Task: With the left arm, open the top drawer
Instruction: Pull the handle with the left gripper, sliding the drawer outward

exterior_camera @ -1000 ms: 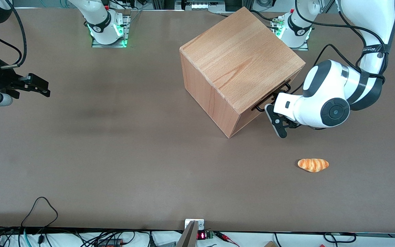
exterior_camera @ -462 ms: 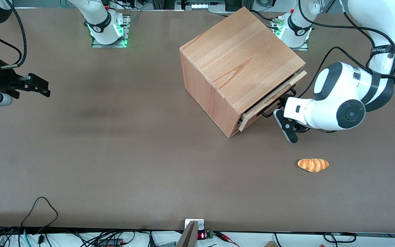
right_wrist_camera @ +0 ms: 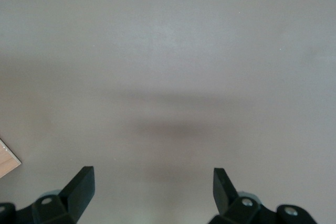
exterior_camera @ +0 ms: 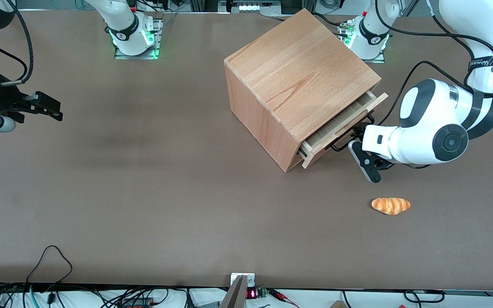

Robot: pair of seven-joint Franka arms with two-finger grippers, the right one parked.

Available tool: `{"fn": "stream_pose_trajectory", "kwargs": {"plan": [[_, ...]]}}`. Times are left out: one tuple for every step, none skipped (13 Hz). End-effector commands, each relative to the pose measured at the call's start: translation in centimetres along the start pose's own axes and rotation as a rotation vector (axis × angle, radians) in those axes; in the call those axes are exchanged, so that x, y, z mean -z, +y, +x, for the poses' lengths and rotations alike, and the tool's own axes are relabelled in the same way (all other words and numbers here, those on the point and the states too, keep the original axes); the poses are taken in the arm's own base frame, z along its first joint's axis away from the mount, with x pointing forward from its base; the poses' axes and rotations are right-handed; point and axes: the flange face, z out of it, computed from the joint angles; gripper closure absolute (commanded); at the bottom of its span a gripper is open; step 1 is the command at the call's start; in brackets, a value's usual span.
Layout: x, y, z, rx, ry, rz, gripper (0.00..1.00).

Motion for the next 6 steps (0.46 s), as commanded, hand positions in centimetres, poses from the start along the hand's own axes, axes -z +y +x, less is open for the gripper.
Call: {"fn": "stream_pose_trajectory", "kwargs": {"plan": [[1.0, -1.5, -1.0, 0.003, 0.027, 0.024, 0.0], [1.2, -1.8, -1.1, 0.007, 0.039, 0.034, 0.0], [1.3, -2.0, -1.3, 0.011, 0.043, 0.037, 0.0], [1.4, -2.3, -1.5, 0.017, 0.051, 0.042, 0.0], [1.6, -2.7, -1.7, 0.023, 0.057, 0.046, 0.0], [1.6, -2.9, -2.0, 0.029, 0.059, 0.048, 0.0]]}}
